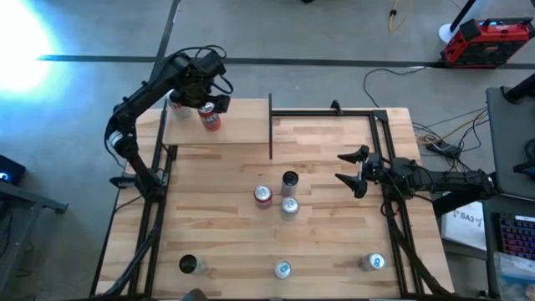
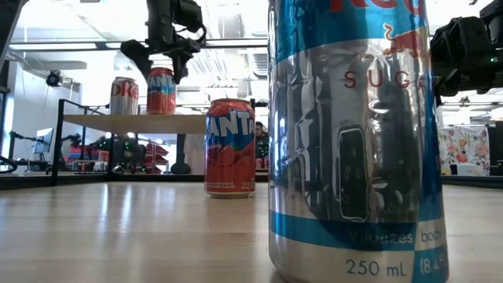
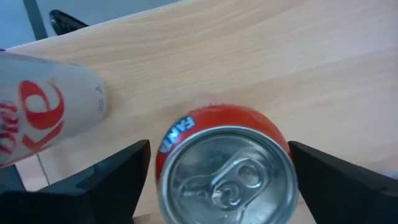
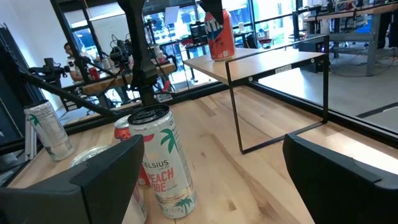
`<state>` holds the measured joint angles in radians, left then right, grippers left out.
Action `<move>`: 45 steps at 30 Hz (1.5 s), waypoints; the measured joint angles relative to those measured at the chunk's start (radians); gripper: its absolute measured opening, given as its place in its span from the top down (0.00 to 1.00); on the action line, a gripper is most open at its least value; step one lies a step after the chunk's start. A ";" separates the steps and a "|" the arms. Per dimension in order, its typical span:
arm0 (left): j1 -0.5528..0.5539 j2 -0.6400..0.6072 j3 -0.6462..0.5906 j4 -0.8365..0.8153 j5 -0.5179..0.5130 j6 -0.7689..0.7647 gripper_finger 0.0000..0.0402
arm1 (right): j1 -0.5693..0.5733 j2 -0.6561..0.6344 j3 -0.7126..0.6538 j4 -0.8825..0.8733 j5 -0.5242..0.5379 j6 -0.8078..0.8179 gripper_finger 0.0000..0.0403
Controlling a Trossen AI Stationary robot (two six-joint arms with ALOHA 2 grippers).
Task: Place canned beverage on shelf
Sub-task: Put the top red soda can on the shelf
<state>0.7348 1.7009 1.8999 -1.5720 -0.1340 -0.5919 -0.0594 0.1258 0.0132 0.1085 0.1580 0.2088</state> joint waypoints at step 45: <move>-0.289 -0.247 -0.540 0.415 -0.539 -0.560 0.00 | 0.000 0.000 0.000 0.000 0.000 0.000 0.09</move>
<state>0.4463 1.4540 1.3596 -1.1567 -0.6733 -1.1517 -0.0597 0.1261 0.0132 0.1085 0.1577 0.2089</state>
